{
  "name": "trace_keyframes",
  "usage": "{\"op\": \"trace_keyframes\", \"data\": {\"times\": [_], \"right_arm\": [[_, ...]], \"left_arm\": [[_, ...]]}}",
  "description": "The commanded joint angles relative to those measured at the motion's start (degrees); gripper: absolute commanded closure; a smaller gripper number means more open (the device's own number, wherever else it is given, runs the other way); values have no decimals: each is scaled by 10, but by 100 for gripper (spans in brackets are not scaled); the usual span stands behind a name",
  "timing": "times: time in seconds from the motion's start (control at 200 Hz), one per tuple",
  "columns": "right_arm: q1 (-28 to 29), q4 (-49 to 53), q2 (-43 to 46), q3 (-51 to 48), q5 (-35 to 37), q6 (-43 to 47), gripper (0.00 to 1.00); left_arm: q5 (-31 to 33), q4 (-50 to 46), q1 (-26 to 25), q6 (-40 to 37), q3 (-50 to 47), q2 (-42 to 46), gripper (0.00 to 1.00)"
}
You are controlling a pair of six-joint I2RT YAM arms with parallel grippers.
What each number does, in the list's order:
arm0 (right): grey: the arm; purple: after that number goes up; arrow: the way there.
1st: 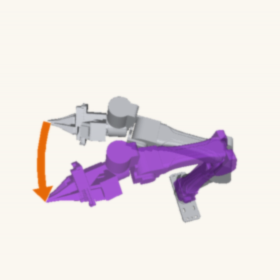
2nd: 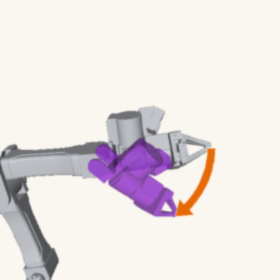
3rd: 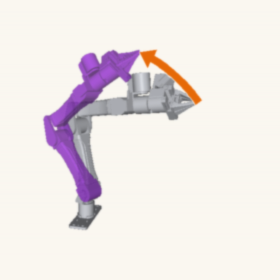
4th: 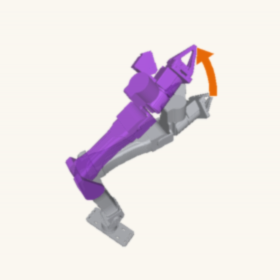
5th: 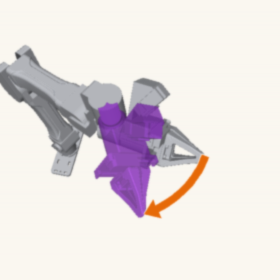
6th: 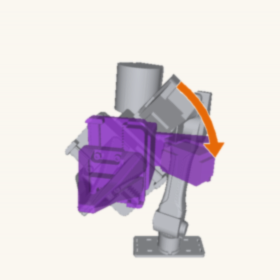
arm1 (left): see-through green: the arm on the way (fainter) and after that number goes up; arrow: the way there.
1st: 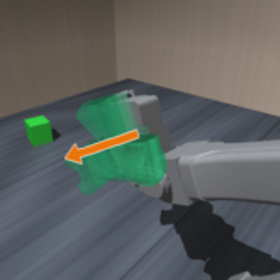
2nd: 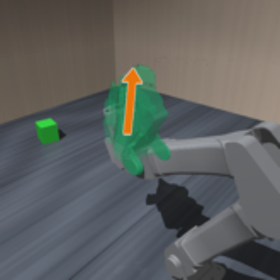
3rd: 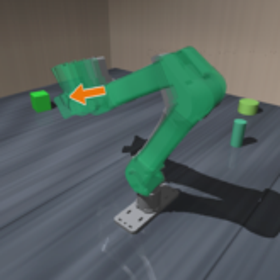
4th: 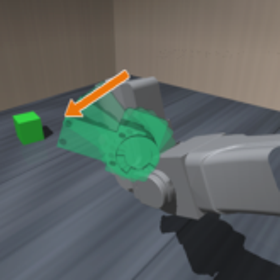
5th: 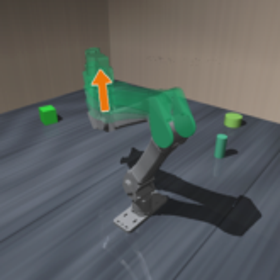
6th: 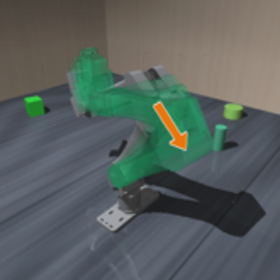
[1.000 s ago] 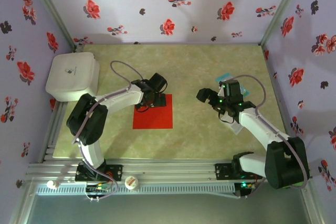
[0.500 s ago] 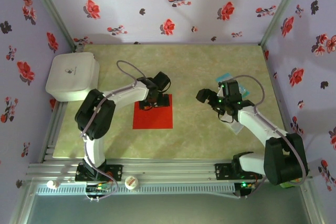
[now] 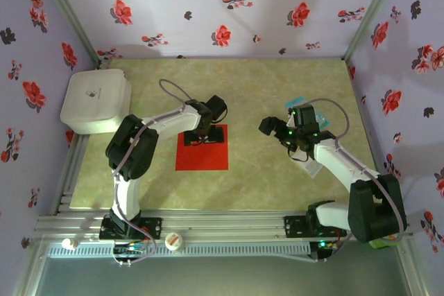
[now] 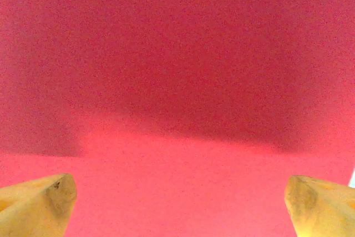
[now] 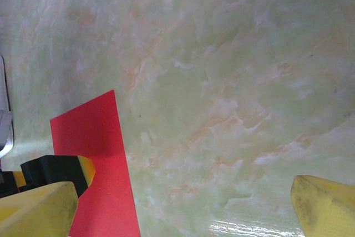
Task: Fold a paper plane with a square sheet of paper (pick it up from the middle)
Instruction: First fold the square sheet of paper in half at the center of the table.
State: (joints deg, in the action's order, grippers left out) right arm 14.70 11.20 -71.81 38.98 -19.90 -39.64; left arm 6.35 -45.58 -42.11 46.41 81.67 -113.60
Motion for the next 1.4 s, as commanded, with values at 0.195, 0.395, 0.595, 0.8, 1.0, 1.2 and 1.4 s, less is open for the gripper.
{"op": "trace_keyframes", "data": {"times": [0.195, 0.395, 0.595, 0.8, 1.0, 1.2, 1.4], "right_arm": [[4, 3, 2, 2, 4, -4, 1], [5, -4, -14, 7, -2, -10, 1], [5, -9, -12, 5, -5, -16, 1], [5, -1, -10, 7, 0, -12, 1], [5, -5, -14, 5, 0, -14, 1], [6, -9, -21, 7, -3, -16, 1], [7, -6, -18, 6, -2, -14, 1]], "left_arm": [[2, -18, 13, -35, -6, 18, 1], [-21, -11, 19, -60, -21, 28, 0], [-36, -4, 18, -59, -21, 10, 0], [-39, 0, 19, -59, -23, -9, 0], [-39, 8, 18, -59, -34, -26, 0], [-38, 8, 16, -59, -34, -32, 0], [-39, 1, 16, -60, -24, -31, 0]]}}
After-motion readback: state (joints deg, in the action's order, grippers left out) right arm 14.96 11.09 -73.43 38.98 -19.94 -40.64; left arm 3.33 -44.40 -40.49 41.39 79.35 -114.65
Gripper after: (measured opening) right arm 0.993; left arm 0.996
